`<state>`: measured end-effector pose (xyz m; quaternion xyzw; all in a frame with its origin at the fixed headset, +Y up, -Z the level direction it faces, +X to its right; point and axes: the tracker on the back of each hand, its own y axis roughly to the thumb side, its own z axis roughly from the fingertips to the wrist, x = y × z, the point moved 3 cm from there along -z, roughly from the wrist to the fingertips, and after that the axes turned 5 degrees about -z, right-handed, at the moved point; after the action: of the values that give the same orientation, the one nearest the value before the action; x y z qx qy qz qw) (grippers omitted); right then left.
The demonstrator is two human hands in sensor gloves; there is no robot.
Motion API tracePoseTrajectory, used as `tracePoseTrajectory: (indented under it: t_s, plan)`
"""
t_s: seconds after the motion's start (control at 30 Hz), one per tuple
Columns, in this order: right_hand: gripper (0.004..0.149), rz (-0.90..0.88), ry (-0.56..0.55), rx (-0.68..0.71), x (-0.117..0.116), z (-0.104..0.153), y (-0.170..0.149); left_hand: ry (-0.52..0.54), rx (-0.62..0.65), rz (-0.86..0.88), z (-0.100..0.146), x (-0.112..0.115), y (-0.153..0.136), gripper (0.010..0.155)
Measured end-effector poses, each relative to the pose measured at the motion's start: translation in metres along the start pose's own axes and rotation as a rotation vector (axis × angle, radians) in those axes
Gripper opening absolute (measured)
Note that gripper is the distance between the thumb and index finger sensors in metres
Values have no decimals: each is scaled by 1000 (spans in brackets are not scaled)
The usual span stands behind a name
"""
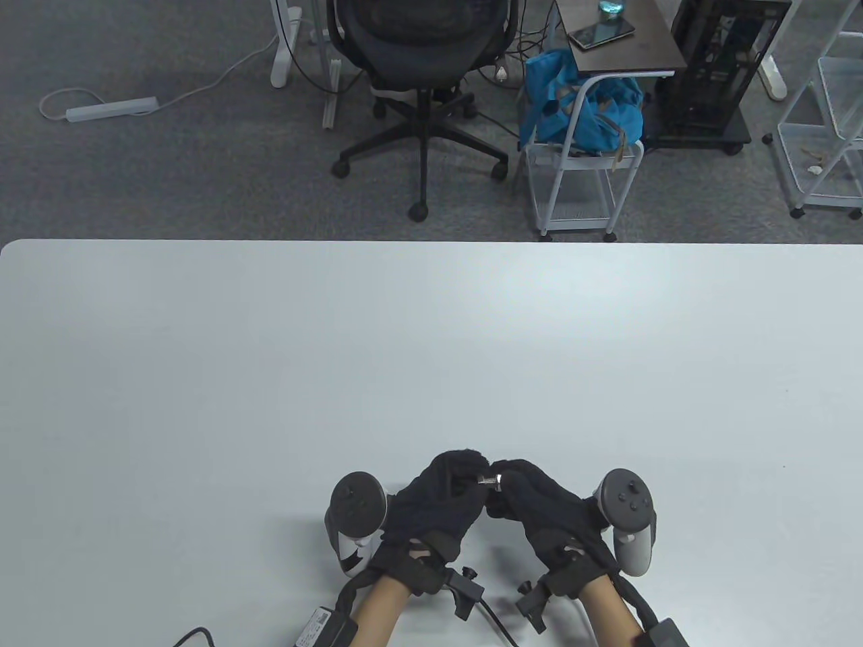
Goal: Unscrew nut from screw
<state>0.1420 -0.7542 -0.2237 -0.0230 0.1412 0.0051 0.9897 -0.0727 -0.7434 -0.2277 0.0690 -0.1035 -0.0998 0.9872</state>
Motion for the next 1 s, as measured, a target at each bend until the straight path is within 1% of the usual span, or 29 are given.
tracePoseTrajectory:
  t_s: [0.13,0.3,0.4,0.47,0.53,0.6,0.77,0.87,1.0]
  plan:
    - [56,4,13,31,-1,0,5,7,-4,-4,0,0,0,46]
    - [53,37,-6,103,0,1,15,12,-11,3,1,-1,-1,46]
    - [52,27,4,103,1,0,14,17,-15,17,0,-1,-1,46]
    - [58,8,12,88,0,0,11,16,-16,19,0,-1,-1,46]
    - [67,-3,21,47,-1,0,5,11,-15,14,0,-1,0,46]
    - [69,-11,-2,1,1,1,-1,10,-10,10,0,-1,0,46]
    - [57,-6,4,0,0,-1,0,10,-7,3,0,0,0,46]
    - [56,16,19,36,-1,-1,5,8,-9,10,0,-1,-1,47]
    - [54,-1,-4,79,1,0,9,5,1,-12,0,-1,0,49]
